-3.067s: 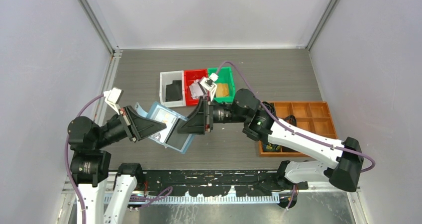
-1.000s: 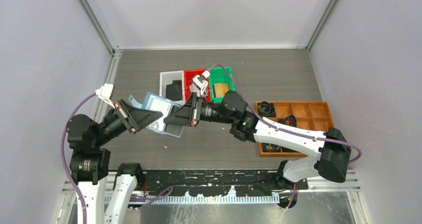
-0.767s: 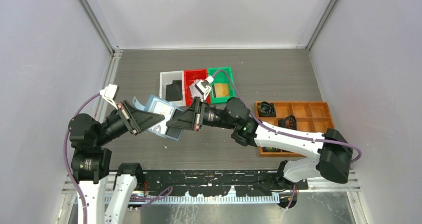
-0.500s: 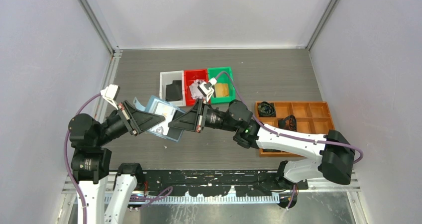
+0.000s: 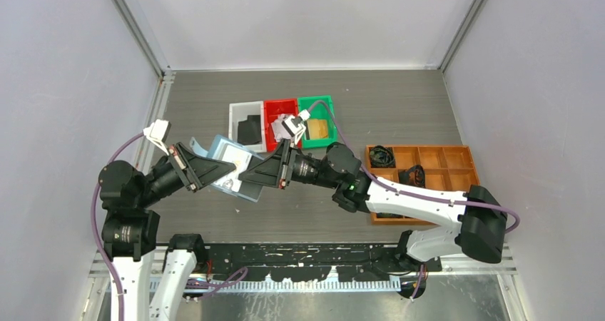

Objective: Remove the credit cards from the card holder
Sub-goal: Remove the credit card from the card holder, then place the credit card in the storage box, then remove the credit card from the card holder.

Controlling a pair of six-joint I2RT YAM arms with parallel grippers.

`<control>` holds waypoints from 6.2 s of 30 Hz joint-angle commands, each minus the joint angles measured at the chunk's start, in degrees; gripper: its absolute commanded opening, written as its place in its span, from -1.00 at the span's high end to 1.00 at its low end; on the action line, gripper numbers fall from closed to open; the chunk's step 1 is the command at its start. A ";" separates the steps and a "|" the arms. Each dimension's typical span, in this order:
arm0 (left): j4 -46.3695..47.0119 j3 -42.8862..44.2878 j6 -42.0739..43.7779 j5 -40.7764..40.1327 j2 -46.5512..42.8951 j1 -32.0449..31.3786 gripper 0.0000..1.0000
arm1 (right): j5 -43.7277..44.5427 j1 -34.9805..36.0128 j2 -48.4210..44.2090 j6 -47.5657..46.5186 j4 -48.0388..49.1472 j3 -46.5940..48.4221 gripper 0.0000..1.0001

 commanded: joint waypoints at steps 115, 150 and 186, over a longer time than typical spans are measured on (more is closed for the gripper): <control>5.44 8.87 0.83 -0.81 3.24 -0.49 0.95 | 2.80 0.39 -3.26 -10.46 33.40 -13.65 -0.87; -9.32 16.16 36.41 7.22 2.17 -0.49 -0.06 | -13.41 2.80 6.07 -58.44 -100.31 46.89 0.99; -27.39 12.93 61.55 15.34 -3.46 -0.48 -0.09 | -16.67 10.34 23.15 -69.05 -113.30 71.54 0.99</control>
